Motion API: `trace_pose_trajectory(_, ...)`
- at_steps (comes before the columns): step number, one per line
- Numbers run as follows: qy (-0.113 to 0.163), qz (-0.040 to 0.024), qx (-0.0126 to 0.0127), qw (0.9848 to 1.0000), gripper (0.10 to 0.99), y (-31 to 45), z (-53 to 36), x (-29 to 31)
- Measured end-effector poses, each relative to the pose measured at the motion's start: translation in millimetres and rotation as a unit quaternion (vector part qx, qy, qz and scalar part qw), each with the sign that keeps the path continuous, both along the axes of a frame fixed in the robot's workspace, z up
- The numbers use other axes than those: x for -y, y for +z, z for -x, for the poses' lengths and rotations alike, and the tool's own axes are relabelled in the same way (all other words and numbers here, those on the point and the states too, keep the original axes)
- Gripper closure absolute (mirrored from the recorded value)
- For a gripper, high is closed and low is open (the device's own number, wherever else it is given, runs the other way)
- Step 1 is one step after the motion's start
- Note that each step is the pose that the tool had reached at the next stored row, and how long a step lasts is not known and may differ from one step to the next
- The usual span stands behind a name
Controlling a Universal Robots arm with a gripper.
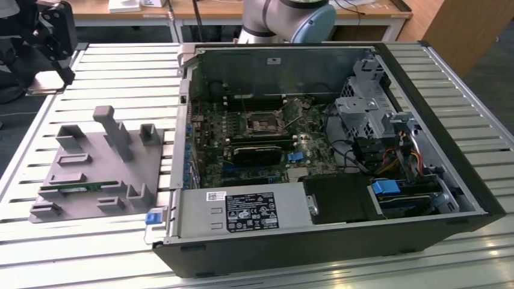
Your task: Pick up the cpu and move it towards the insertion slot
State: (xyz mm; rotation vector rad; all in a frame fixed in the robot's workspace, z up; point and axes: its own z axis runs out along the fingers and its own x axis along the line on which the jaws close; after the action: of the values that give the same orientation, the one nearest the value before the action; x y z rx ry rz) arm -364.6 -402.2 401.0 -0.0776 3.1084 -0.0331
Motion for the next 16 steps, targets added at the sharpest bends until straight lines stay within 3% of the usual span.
trace_pose_trajectory(16,0.0,0.0,0.0,1.0,0.545,0.0,-15.9,0.0)
